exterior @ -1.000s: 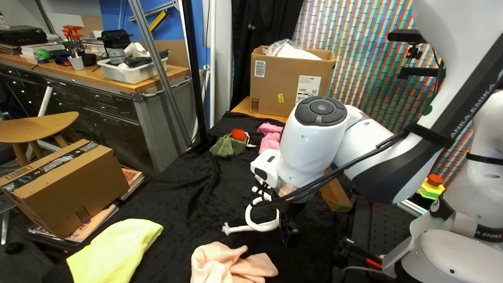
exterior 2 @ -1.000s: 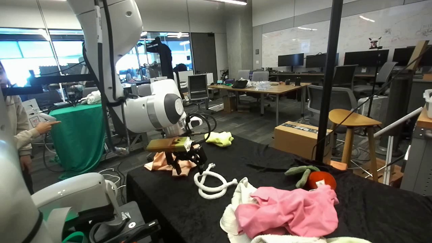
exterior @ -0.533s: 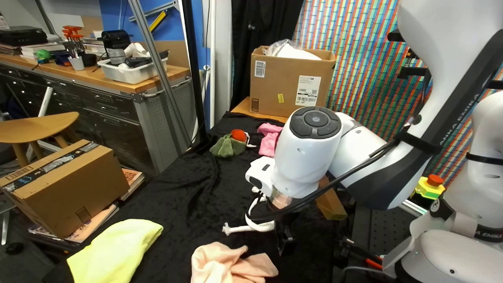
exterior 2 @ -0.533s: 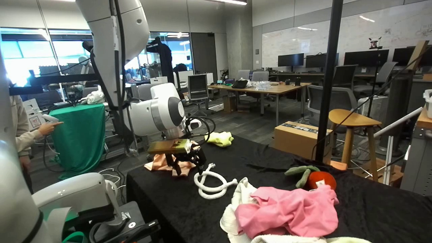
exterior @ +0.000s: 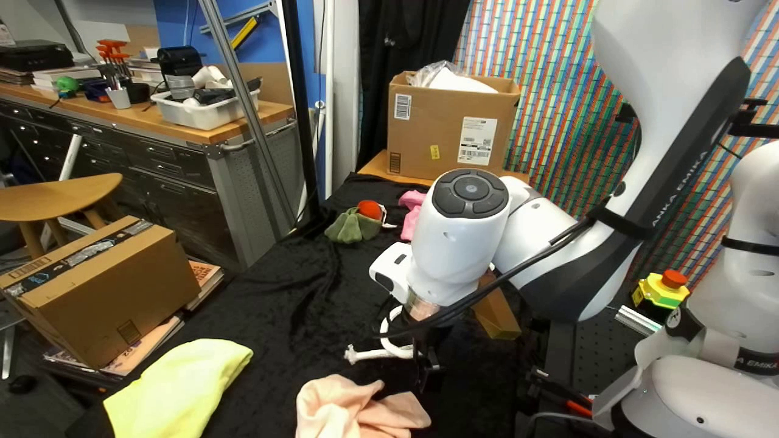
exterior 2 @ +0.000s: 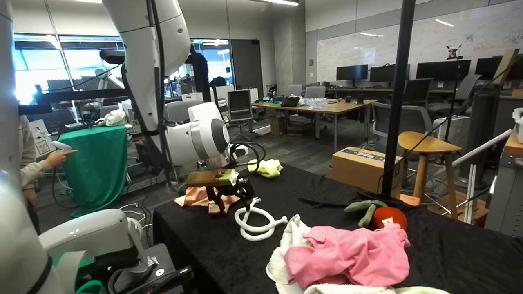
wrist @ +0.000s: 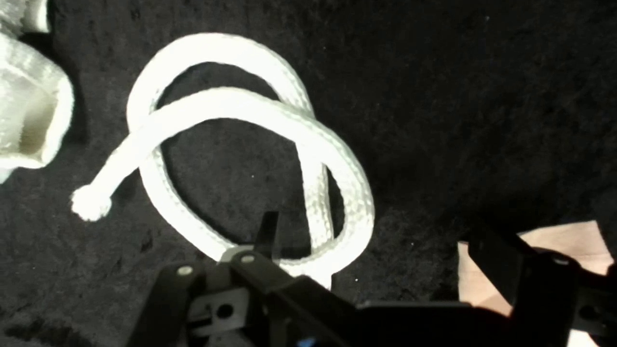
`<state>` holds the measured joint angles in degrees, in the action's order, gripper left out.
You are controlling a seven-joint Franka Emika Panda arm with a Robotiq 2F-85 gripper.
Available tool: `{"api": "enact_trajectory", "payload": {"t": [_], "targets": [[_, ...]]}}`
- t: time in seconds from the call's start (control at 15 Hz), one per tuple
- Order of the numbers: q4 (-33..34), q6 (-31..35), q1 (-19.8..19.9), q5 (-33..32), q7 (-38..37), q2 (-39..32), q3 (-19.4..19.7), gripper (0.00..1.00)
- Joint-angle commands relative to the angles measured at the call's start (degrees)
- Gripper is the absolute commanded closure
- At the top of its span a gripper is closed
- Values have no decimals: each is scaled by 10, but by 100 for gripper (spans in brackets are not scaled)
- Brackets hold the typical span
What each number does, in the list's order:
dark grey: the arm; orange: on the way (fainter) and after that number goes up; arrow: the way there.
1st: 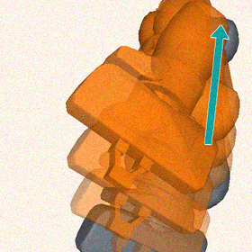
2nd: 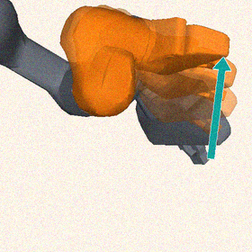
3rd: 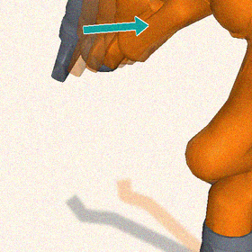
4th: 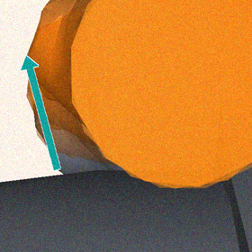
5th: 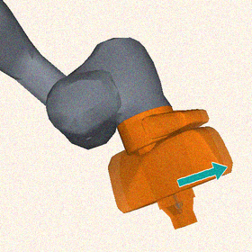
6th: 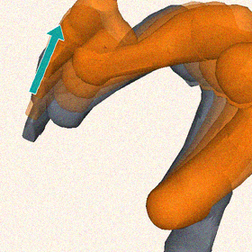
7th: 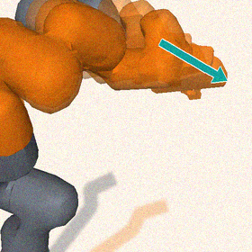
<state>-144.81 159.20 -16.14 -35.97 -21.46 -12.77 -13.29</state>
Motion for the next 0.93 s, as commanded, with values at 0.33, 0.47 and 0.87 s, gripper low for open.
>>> {"api": "enact_trajectory", "payload": {"t": [0.33, 0.47, 0.87], "targets": [[19, 9, -6, -52, -27, -20, 34, 0], [20, 7, -8, -68, -33, -19, 43, 0], [23, 4, -7, -115, -57, -14, 64, 0]]}}
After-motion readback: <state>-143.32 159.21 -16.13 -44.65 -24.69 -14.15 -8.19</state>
